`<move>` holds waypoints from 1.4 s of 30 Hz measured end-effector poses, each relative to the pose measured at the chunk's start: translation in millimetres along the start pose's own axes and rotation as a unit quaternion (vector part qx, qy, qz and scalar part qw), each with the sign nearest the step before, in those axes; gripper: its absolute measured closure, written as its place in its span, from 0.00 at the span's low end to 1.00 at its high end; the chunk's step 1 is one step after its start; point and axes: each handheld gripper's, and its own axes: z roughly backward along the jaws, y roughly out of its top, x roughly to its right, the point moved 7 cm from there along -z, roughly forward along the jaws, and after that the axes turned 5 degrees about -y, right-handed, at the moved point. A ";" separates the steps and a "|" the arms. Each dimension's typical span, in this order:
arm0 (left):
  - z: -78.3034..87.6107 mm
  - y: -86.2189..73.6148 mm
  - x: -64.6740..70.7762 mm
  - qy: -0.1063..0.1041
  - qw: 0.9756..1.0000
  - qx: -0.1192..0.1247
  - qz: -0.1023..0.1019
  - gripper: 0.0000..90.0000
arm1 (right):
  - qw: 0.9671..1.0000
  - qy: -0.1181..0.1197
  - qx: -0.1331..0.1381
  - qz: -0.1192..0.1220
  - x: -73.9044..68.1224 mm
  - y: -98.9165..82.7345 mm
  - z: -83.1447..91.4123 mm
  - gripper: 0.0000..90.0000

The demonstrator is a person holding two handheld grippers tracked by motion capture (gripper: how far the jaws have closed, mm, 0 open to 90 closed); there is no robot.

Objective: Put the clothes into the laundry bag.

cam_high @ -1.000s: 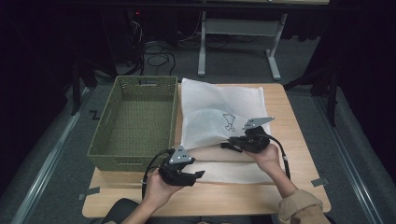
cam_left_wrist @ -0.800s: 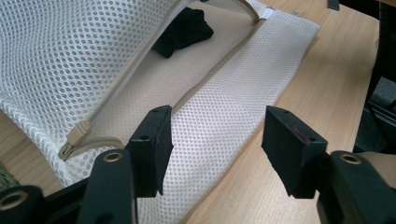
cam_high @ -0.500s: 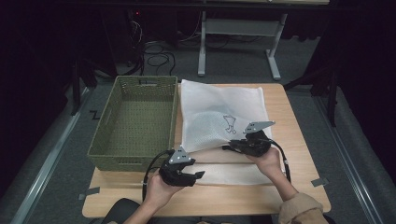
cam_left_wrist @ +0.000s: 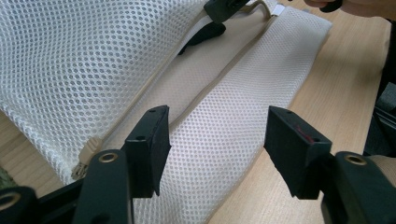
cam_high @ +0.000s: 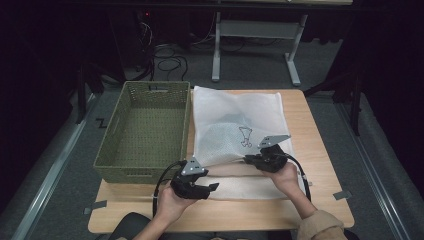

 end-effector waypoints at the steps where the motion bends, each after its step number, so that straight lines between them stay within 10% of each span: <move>1: -0.1 -0.4 -0.4 0.001 1.000 -0.001 0.000 0.45 | 1.000 0.001 0.000 0.003 -0.2 -0.2 -0.9 0.96; 42: -2.0 -3.2 -6.3 0.013 1.000 0.004 0.016 0.44 | 0.999 -0.007 -0.037 0.011 -8.6 -19.5 -28.4 0.94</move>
